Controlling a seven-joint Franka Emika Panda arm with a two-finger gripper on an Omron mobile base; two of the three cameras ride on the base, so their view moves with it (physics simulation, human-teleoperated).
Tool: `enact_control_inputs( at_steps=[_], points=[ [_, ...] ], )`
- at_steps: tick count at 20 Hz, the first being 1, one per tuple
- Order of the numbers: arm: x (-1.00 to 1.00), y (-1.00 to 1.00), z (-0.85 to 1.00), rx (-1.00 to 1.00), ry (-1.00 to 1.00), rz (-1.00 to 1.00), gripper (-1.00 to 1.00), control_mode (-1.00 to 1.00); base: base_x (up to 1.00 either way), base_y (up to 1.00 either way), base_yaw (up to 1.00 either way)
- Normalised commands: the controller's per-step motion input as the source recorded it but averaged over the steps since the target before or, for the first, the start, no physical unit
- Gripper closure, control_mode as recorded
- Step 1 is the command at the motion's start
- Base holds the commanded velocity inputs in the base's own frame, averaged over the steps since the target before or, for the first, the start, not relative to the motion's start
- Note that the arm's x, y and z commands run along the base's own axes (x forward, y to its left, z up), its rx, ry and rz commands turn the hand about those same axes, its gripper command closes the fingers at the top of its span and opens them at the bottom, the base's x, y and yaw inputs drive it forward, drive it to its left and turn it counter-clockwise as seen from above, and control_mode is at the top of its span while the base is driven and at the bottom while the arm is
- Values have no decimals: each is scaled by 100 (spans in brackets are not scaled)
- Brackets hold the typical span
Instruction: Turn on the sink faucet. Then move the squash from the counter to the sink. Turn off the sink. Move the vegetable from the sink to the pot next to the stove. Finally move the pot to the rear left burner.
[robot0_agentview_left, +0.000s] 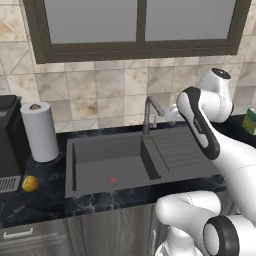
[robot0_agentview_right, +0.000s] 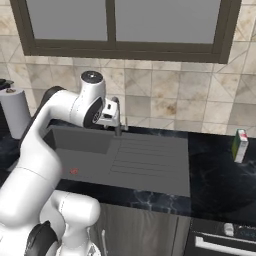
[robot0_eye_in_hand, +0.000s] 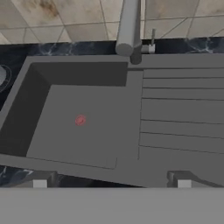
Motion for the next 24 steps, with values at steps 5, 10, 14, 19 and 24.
enact_control_inputs(
  at_steps=[5, 10, 14, 19, 24],
  points=[
    [0, 0, 0, 0, 0, 0, -100, 100, 4, 0, 0],
    [3, -12, 0, 2, 0, 0, -100, -100, 5, -5, 0],
    [17, -50, -11, 10, -1, 1, -100, -100, 0, 0, 0],
    [28, -44, -20, 12, -3, 4, -100, -100, 0, 0, 0],
    [46, -8, -18, 5, -2, 10, -100, -100, 0, 0, 0]
  ],
)
